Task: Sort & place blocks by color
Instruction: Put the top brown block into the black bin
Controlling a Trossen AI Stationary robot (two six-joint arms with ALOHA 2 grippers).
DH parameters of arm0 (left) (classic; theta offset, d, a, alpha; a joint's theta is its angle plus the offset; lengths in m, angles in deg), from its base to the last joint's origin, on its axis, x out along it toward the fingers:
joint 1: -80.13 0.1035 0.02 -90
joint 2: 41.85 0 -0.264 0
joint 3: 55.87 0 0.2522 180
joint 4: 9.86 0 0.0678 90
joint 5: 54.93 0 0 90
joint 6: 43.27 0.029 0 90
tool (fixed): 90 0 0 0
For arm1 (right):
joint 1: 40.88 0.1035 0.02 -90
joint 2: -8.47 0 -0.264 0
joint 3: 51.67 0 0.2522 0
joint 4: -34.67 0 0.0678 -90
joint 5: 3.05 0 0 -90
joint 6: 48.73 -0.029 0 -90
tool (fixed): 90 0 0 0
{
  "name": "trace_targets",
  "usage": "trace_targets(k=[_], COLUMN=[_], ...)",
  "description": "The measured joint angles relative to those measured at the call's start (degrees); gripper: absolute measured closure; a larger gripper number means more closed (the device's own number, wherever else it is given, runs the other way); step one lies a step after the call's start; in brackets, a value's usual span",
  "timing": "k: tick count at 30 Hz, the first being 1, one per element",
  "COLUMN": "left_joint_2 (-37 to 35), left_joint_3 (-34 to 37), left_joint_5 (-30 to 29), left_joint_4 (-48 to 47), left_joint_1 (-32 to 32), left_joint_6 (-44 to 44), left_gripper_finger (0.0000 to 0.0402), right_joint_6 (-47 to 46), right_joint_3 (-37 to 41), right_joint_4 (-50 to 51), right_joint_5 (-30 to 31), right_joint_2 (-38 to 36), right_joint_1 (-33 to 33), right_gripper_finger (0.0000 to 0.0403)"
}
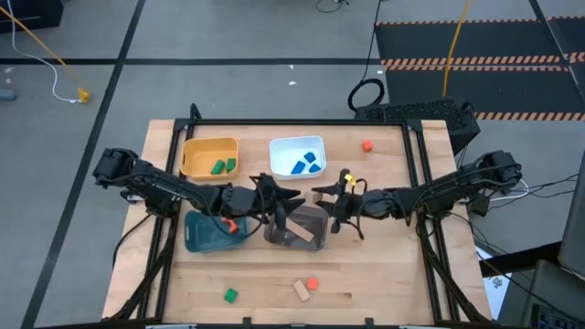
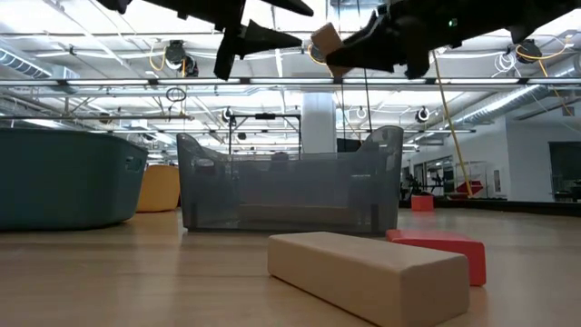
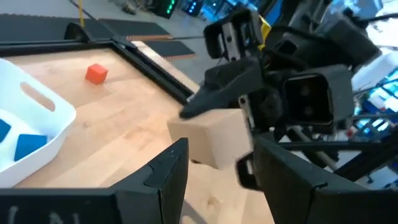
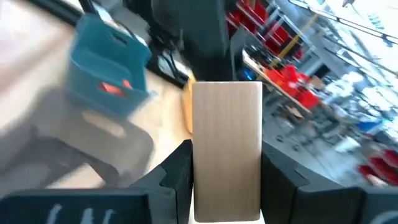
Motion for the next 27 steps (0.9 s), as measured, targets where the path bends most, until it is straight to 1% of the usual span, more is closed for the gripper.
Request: trace_targets(k=[2, 6, 11, 14, 20, 23, 27], left_joint_2=[0.22, 0.25, 0.28, 0.26, 0.28, 0.28, 0.28], left_joint_3=[0.00, 0.00, 0.00, 0.00, 0.00, 0.00, 0.00], left_joint_5=[-0.53, -0.64, -0.76, -0.78, -0.84, 0.00, 0.12], left_joint_4=[-0.04, -0.16, -3.17, -5.12, -5.17, -5.60, -6.94], left_joint_1=[0.19, 1.21, 3.11, 3.85, 4.01, 4.00, 4.18], left_joint_6=[-0.44, -0.47, -2.09, -2.93, -2.30, -2.22, -2.41], left_gripper_finger=[0.0220, 0.0220, 0.0219, 0.0219, 0.0217, 0.0203, 0.0169], right_joint_6=[0.53, -1.42, -5.27, -5.50, -5.54, -5.63, -5.97], right_joint_3=[0.00, 0.00, 0.00, 0.00, 0.00, 0.00, 0.00], right_joint_4=[0.89, 3.70, 6.62, 6.99, 7.39, 7.87, 7.80], right_joint_5=[1.97, 2.05, 2.07, 2.10, 2.00, 1.85, 1.73], right_joint_2=[0.00, 0.04, 0.07, 0.07, 0.09, 0.18, 1.65], right_joint_1=[-0.02, -0.04, -0.47, -0.97, -2.61, -3.36, -4.14], right_gripper_finger=[0.0288, 0.0288, 0.0288, 0.0288, 0.0288, 0.0288, 0.0288])
